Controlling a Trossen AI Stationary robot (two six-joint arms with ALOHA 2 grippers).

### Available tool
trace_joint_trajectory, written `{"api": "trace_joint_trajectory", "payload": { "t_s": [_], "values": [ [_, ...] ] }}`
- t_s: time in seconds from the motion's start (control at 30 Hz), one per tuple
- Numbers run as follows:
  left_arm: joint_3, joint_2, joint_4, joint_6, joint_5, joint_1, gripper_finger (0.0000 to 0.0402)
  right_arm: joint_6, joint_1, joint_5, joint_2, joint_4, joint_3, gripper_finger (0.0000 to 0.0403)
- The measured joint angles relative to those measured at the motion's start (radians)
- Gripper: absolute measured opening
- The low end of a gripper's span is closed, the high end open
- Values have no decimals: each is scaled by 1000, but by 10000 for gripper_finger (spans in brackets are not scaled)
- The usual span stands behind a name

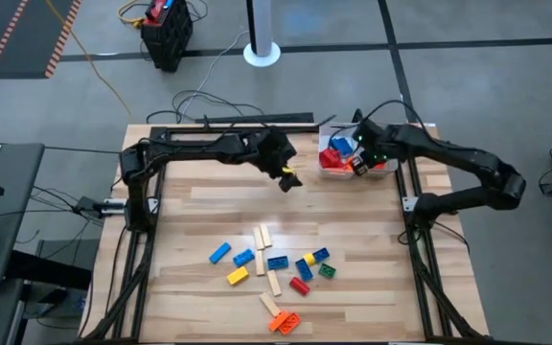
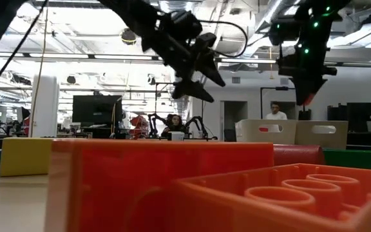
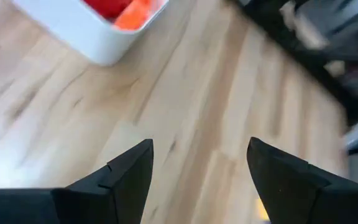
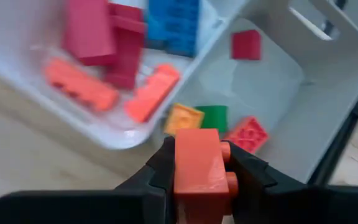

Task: Sort blocks by size
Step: Put the small orange game piece into the gray bin, then put the large blue wooden block into the white bin

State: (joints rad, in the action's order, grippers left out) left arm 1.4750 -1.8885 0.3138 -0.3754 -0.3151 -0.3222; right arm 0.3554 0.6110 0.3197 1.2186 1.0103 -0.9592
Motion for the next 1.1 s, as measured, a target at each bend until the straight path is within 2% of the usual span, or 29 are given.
{"api": "trace_joint_trajectory", "payload": {
  "t_s": [0.13,0.3,0.43,0.53,0.7,0.9,1.1],
  "values": [
    [0,49,80,51,87,47,251,-62,84,-4,34,1,0,135],
    [0,101,204,42,81,77,251,-147,130,-24,64,-1,0,185],
    [0,149,305,50,86,96,251,-155,147,-32,64,-4,0,227],
    [0,171,391,50,86,113,251,-161,148,-33,53,-6,0,243],
    [-2,171,546,55,81,153,251,-199,92,-91,-5,-49,0,248],
    [-63,171,580,-93,43,228,251,-199,-19,-94,-86,-78,0,248],
    [-141,171,727,-59,74,349,251,-205,-124,-94,-161,-85,0,248]
  ]
}}
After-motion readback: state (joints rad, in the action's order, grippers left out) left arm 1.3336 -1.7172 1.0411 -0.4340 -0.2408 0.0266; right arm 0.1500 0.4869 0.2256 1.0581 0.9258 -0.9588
